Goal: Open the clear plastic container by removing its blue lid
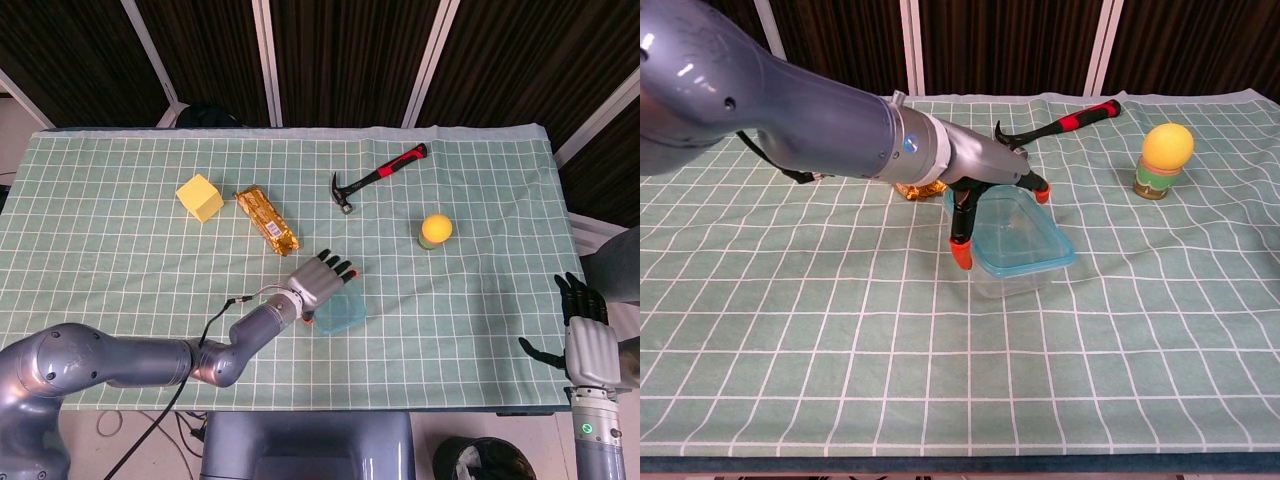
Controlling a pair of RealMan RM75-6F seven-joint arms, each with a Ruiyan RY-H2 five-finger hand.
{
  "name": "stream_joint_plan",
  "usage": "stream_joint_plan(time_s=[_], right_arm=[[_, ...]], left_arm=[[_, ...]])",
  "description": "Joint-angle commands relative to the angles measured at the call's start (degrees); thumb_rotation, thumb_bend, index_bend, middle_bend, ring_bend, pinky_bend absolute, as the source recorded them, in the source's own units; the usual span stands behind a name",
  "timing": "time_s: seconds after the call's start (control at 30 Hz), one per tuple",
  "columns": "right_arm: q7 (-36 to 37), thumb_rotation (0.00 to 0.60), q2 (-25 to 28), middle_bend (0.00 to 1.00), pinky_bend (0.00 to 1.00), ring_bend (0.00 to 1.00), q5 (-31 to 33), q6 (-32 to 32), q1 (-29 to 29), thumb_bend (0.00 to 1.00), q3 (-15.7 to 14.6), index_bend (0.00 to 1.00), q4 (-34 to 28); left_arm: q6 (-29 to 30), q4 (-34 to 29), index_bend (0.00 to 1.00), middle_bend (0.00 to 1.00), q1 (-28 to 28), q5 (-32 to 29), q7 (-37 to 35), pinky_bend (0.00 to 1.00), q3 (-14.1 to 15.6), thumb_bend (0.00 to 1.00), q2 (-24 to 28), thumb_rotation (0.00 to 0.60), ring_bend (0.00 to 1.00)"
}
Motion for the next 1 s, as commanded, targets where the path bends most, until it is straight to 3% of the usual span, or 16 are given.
stream_joint_plan(time_s=[0.03, 0.17, 0.23, 0.33, 0.43, 0.7, 1.0], right_arm=[[0.1, 0.600, 0.1, 0.00, 0.00, 0.00, 0.0, 0.0, 0.0, 0.24, 0.0, 0.00, 0.0], [0.3, 0.600, 0.1, 0.00, 0.00, 0.00, 0.2, 0.0, 0.0, 0.24, 0.2, 0.00, -0.1], [0.3, 0.600, 0.2, 0.00, 0.00, 0.00, 0.2, -0.1, 0.0, 0.24, 0.1, 0.00, -0.1], [0.5, 0.600, 0.3, 0.00, 0.00, 0.00, 0.1, -0.2, 0.0, 0.24, 0.1, 0.00, -0.2], [0.6, 0.600, 0.4, 0.00, 0.00, 0.00, 0.0, -0.2, 0.0, 0.24, 0.0, 0.00, -0.3], [0.6, 0.600, 0.6, 0.00, 0.00, 0.00, -0.5, -0.3, 0.0, 0.24, -0.3, 0.00, -0.8], [0.4, 0.600, 0.9, 0.00, 0.00, 0.00, -1.4, -0.1, 0.4, 0.24, -0.2, 0.00, -2.8]], left_arm=[[-1.9, 2.8, 0.00, 0.00, -3.7, -5.1, 0.5, 0.00, 1.6, 0.00, -1.8, 0.600, 0.00], [-2.1, 4.1, 0.00, 0.00, -6.2, -8.7, 0.8, 0.04, 3.2, 0.00, -3.1, 0.600, 0.00], [-1.3, 3.9, 0.00, 0.01, -7.1, -9.1, 0.9, 0.14, 3.8, 0.00, -3.3, 0.600, 0.01], [1.4, 3.1, 0.04, 0.14, -7.0, -8.2, 0.5, 0.29, 3.9, 0.00, -3.2, 0.600, 0.12], [5.1, 1.3, 0.08, 0.21, -5.9, -5.8, -0.5, 0.36, 3.8, 0.01, -2.6, 0.600, 0.19], [13.5, -6.3, 0.11, 0.27, -1.8, 0.9, -1.1, 0.42, 5.1, 0.02, 1.6, 0.600, 0.25], [21.1, -14.8, 0.12, 0.27, 3.3, 3.4, 0.0, 0.43, 7.2, 0.03, 4.6, 0.600, 0.25]])
